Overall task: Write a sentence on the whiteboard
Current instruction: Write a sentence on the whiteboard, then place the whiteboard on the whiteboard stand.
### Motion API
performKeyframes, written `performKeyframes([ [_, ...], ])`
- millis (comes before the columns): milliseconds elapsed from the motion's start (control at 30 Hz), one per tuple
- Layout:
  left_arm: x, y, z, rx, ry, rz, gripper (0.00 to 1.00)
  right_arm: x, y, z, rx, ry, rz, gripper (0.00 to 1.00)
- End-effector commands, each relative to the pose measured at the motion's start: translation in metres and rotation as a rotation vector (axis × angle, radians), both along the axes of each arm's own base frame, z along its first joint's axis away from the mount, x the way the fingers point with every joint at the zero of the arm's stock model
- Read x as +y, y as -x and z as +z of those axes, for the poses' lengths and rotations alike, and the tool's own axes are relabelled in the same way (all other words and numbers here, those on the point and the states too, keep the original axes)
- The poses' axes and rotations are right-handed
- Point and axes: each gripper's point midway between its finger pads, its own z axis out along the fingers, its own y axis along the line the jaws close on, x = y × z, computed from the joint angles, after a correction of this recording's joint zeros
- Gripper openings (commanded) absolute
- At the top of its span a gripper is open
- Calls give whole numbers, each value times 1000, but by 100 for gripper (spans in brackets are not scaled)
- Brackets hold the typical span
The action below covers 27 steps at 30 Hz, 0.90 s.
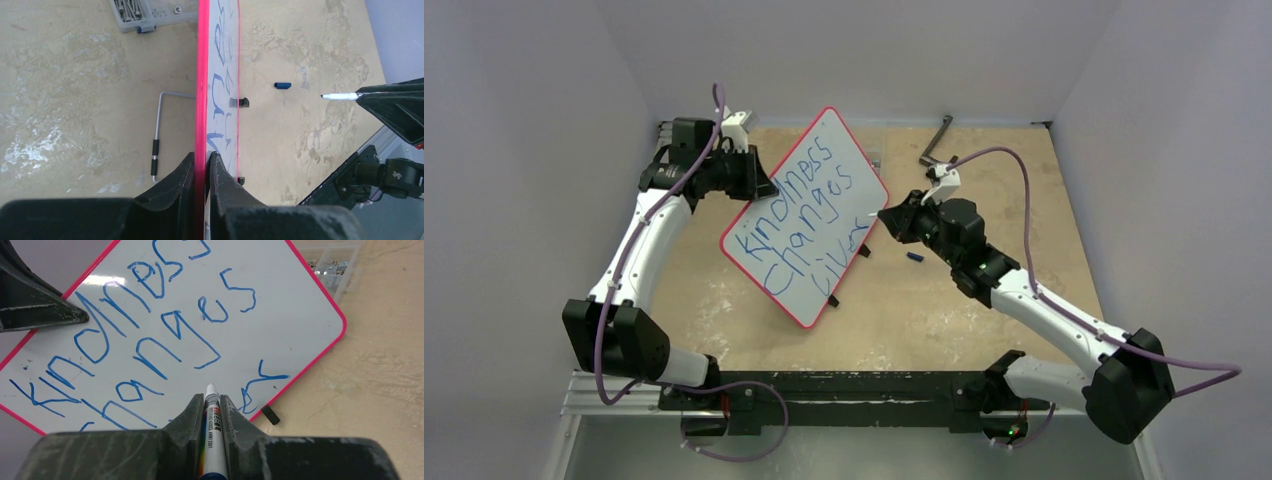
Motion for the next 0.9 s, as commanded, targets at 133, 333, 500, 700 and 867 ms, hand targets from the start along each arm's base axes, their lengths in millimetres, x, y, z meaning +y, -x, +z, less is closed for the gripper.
performKeyframes([
  [133,13,4,-17,10,-125,-15,19,-16,2,0,-13,17,-56,0],
  [333,15,5,-22,21,-154,-21,26,-18,4,-1,-13,12,-61,0],
  [500,19,7,-27,33,-187,-17,32,-19,5,-2,-14,14,-63,0],
  [700,26,9,-31,49,-232,-8,40,-20,5,-5,-8,13,-65,0],
  [867,32,9,-37,69,-266,14,47,-20,5,-7,-6,9,-67,0],
])
